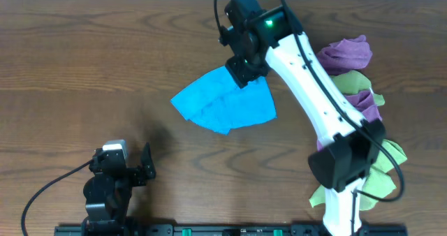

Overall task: Fold the cloth
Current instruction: 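Lift the blue cloth with the right gripper and pull it left toward the table center, then lower the blue cloth onto the table, open the right gripper, and retract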

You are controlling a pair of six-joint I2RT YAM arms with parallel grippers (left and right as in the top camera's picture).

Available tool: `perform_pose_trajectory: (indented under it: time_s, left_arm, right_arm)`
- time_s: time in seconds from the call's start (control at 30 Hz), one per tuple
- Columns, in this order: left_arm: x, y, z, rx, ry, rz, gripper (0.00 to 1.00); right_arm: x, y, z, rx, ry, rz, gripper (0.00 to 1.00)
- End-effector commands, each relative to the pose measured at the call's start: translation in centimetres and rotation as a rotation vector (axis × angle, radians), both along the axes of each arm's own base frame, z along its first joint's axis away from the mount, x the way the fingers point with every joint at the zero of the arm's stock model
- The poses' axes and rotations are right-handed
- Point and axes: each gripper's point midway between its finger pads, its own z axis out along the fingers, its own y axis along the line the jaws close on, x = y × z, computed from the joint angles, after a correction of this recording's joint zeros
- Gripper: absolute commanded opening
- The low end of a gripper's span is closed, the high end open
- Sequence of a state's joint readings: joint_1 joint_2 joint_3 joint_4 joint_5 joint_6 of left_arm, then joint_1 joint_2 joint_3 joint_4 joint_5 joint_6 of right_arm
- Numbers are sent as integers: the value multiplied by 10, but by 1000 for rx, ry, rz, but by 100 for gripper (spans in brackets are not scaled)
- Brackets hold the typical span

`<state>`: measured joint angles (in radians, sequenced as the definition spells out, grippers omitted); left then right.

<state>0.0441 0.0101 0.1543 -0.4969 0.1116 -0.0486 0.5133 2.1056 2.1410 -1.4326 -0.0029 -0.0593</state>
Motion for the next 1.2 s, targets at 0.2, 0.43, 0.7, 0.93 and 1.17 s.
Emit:
perform_pose_trajectory:
  time_s: [0.2, 0.43, 0.7, 0.93, 1.17]
  left_arm:
    - [0, 2, -6, 4, 11, 13, 95]
    - [0, 2, -6, 4, 11, 13, 95]
    - [0, 2, -6, 4, 11, 13, 95]
    - [0, 2, -6, 4, 11, 13, 95]
    - [0, 2, -6, 4, 11, 13, 95]
  right_arm:
    - [30, -54, -55, -220, 13, 87, 56]
    - [39, -54, -101, -244, -14, 251, 58]
    - [59, -28, -110, -129, -109, 336, 60]
    - [57, -19, -128, -89, -84, 396, 57]
    - [68, -17, -138, -84, -111, 388, 27]
